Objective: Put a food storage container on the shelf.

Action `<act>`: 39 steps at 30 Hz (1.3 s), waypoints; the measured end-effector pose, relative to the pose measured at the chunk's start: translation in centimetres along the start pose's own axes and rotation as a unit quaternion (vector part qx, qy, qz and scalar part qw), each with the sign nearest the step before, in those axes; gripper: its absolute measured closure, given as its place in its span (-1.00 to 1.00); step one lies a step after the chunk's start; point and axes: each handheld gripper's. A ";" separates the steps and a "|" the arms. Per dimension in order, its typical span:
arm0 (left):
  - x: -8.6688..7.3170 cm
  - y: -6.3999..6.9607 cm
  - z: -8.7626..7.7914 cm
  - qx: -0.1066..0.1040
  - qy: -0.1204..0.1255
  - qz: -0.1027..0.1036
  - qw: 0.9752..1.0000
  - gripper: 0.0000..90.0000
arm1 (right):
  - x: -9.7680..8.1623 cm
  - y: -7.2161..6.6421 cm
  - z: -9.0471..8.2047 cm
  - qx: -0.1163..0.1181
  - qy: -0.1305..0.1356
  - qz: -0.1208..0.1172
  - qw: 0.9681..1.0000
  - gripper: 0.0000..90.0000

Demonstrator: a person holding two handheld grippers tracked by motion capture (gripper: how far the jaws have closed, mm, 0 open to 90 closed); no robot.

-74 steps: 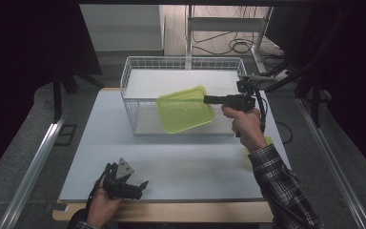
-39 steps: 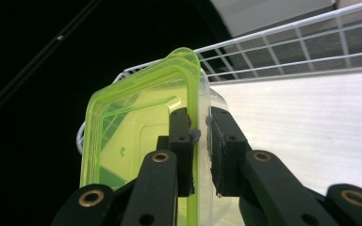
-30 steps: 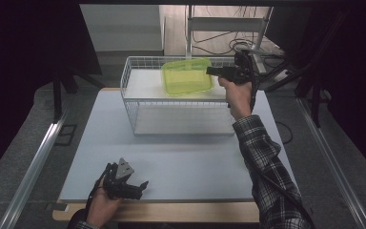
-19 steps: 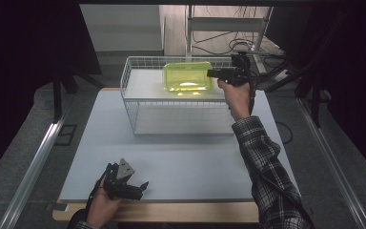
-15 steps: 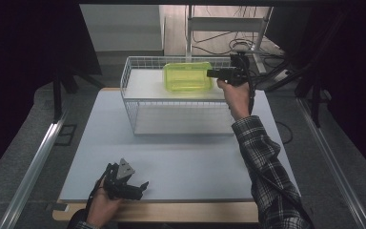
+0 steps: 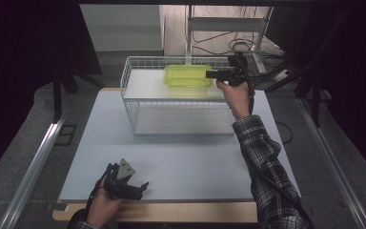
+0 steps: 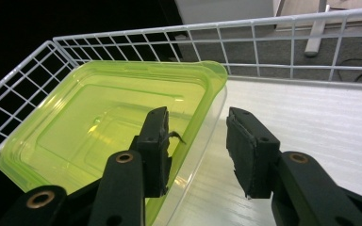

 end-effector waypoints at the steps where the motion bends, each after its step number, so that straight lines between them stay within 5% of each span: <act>1: 0.0 0.0 0.0 0.000 0.000 0.000 1.000 -0.98 | 0.1 -0.1 0.0 0.000 -0.002 -0.002 1.000 0.31; 19: 0.1 0.0 0.0 -0.004 -0.002 -0.014 1.000 -0.96 | -0.7 -1.4 -2.4 0.029 0.006 -0.078 0.997 -0.37; 28: 0.2 0.0 -0.2 -0.013 0.005 -0.022 1.000 -0.94 | -2.3 -2.1 -3.4 0.034 0.002 -0.123 0.992 -0.60; 39: 0.3 0.2 -0.3 -0.015 0.011 -0.019 1.000 -0.94 | -4.3 -2.4 -5.2 0.050 0.000 -0.145 0.988 -0.78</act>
Point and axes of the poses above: each handheld gripper's, and its own axes: z roughly forward along the jaws, x roughly out of its top, y roughly to its right, and after that the axes turned 6 degrees about -x, right-handed
